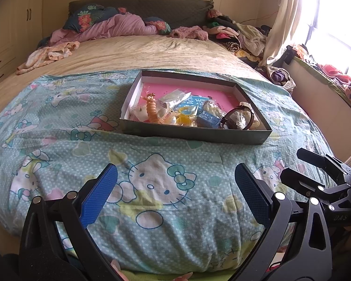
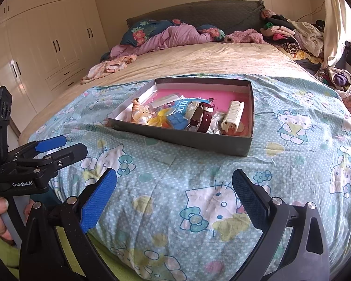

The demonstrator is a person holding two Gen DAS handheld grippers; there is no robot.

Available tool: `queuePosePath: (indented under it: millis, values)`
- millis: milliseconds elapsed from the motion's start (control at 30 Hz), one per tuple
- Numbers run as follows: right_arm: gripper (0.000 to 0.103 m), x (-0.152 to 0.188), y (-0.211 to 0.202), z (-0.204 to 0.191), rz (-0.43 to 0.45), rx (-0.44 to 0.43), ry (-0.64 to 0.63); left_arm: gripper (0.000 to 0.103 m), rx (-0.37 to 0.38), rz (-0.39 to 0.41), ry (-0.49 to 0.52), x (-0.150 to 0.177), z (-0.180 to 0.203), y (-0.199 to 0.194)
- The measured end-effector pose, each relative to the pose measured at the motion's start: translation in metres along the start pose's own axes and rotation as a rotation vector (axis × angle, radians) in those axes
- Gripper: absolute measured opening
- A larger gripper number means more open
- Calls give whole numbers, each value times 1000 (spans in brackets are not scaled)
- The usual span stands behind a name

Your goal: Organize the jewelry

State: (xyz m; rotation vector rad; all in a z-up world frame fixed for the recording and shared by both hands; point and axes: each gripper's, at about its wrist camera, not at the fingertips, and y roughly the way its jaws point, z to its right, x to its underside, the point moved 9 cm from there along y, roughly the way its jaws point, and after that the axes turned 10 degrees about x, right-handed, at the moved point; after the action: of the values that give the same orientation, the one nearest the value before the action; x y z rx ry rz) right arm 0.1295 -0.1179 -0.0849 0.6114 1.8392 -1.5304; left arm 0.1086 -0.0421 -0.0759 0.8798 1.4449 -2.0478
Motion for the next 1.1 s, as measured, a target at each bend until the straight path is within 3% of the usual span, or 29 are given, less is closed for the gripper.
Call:
queuePosePath:
  millis: [1100]
  values:
    - [98, 4, -1, -7, -12, -6, -21, 94, -3, -33, 11, 10, -3, 4]
